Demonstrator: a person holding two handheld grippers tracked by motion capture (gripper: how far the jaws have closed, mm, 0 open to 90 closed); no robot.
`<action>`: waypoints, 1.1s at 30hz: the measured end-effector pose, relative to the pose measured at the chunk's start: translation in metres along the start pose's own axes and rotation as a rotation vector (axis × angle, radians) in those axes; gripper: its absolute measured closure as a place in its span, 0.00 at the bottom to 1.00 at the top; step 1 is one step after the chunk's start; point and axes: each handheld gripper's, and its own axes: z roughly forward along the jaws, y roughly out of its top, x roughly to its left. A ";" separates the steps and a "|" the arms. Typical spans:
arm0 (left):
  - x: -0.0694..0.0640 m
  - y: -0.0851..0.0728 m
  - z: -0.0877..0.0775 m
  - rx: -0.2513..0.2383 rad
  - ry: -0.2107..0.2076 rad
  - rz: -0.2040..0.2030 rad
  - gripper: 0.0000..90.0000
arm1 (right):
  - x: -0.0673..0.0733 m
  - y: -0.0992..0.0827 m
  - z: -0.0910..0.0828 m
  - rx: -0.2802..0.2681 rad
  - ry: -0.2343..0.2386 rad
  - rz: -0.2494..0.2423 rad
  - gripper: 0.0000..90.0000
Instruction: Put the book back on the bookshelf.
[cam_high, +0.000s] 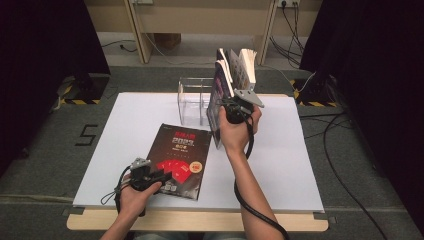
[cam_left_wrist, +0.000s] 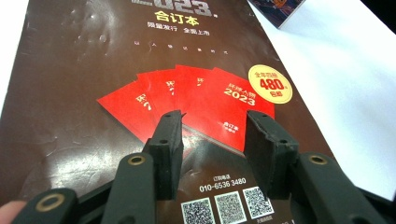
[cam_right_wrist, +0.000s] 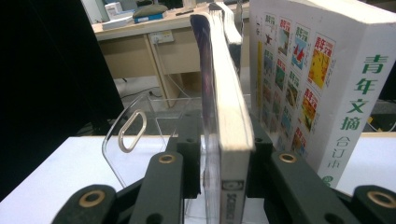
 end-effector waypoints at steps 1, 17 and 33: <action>0.000 0.000 0.000 0.000 0.000 0.000 0.62 | 0.000 0.000 0.000 0.002 0.002 0.000 0.83; 0.000 0.000 0.000 0.001 0.002 0.001 0.62 | -0.006 -0.008 -0.006 -0.018 0.002 0.018 0.81; 0.000 -0.001 0.001 0.004 0.000 0.002 0.62 | -0.008 -0.019 -0.004 0.056 0.016 0.028 0.81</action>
